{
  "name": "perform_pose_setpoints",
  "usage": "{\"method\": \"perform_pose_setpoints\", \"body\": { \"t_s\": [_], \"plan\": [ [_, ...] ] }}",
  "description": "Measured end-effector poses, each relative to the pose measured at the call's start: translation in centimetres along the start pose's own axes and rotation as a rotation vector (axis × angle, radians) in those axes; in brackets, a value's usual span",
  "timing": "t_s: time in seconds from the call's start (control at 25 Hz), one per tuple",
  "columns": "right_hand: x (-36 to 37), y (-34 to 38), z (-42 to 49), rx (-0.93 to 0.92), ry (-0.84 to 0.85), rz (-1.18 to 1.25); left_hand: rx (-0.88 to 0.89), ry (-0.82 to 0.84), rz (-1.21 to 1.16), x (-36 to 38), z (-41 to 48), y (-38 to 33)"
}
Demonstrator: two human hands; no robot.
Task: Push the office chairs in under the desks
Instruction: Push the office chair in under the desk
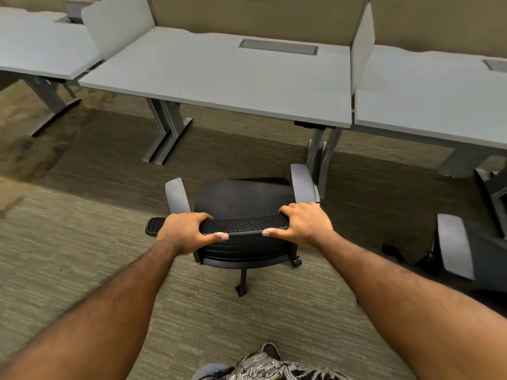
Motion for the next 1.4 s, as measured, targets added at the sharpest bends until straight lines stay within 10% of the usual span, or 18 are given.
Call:
{"method": "perform_pose_setpoints", "body": {
  "t_s": [1.4],
  "plan": [
    [-5.3, 3.2, 41.4, 0.229, -0.12, 0.091, 0.208, 0.093, -0.024, -15.0, 39.2, 26.0]
  ]
}}
Point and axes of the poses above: each hand's wrist, its own z-axis towards the middle knuckle, its own x-axis out of the palm, y = z × x, the point moved 5 cm from there along z, towards the middle knuckle, and after that the axes turned 11 degrees about -z, right-handed, at the moved point
